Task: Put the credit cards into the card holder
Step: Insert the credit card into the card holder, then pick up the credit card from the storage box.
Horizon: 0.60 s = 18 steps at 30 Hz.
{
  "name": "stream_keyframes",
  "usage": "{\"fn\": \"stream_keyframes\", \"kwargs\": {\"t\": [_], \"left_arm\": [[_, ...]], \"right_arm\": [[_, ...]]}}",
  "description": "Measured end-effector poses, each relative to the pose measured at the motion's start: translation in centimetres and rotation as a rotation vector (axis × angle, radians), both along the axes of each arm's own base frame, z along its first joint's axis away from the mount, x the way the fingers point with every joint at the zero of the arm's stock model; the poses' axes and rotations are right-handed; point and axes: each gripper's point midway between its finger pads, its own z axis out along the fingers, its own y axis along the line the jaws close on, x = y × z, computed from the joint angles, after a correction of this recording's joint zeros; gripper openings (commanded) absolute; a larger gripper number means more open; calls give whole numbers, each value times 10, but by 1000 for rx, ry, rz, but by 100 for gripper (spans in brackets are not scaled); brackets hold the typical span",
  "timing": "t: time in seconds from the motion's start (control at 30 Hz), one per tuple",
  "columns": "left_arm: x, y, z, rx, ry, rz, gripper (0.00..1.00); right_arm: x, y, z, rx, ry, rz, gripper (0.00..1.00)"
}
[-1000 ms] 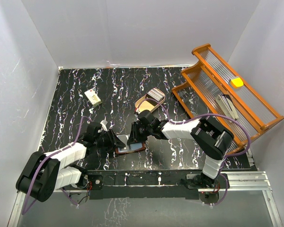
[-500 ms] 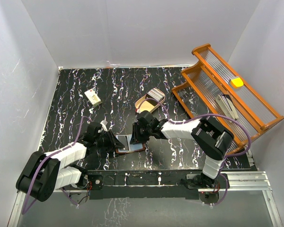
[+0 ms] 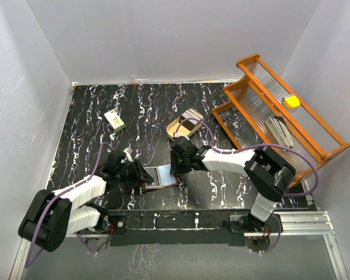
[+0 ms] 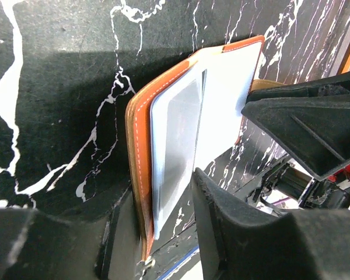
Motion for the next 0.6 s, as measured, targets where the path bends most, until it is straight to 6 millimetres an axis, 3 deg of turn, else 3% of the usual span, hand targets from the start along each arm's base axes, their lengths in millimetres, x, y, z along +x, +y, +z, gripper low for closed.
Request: {"fn": "stream_keyframes", "kwargs": {"t": [0.17,0.37,0.6], "left_arm": [[-2,7,1,33,-12,16,36],[-3,12,3,55,-20,29,10],[-1,7,8,24,-38,20,2]], "right_arm": [[1,-1,-1,-7,-6,-4,20],[2,-2,0,-11,-9,-4,20],[5,-15,7,-82,-45,18,28]]}}
